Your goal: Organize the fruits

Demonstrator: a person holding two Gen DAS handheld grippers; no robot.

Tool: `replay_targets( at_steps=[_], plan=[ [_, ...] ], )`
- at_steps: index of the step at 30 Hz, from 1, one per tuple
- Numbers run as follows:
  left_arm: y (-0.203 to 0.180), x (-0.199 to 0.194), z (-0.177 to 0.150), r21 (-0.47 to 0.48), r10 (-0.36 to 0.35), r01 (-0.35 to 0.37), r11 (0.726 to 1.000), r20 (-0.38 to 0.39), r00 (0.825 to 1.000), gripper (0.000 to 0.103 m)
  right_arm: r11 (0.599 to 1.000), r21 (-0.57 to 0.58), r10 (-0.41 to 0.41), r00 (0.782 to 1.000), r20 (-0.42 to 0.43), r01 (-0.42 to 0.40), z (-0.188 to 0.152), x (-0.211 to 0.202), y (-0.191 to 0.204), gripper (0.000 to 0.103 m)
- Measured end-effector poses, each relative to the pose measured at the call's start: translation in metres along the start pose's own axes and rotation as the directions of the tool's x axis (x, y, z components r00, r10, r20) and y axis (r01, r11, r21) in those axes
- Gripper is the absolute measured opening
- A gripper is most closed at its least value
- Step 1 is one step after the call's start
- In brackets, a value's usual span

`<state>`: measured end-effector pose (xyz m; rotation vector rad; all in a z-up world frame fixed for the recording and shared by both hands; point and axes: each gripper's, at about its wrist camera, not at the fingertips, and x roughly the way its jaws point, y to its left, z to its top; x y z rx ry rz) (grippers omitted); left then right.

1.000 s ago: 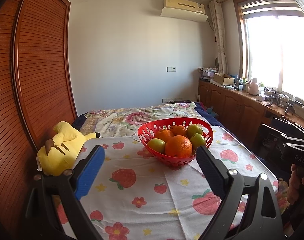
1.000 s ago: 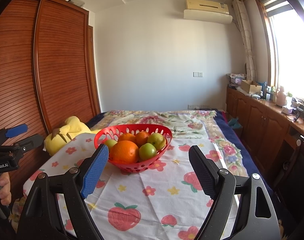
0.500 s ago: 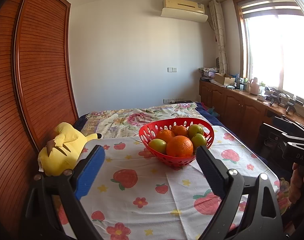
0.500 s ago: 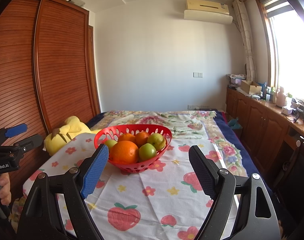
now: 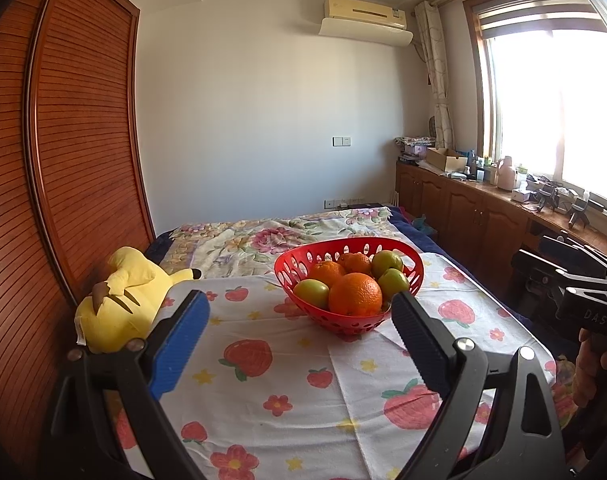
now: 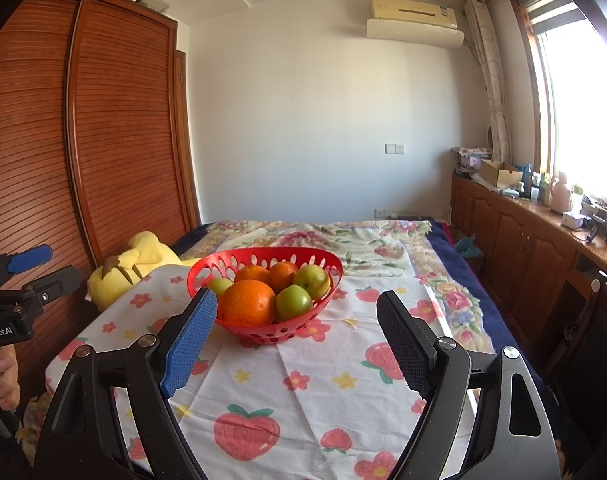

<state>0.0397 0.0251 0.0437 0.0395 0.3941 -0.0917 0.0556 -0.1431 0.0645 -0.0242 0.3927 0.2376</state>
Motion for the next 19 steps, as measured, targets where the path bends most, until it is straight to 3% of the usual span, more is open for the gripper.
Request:
replay_targets(
  at_steps=[19],
  plan=[
    [0.0017, 0.0013, -0.0016, -0.002, 0.002, -0.002, 1.000, -0.006, 1.000, 0.093, 1.000, 0.001, -0.004, 1.000, 0.003, 0.004, -0.0007, -0.0004, -0.0034, 0.084]
  ],
)
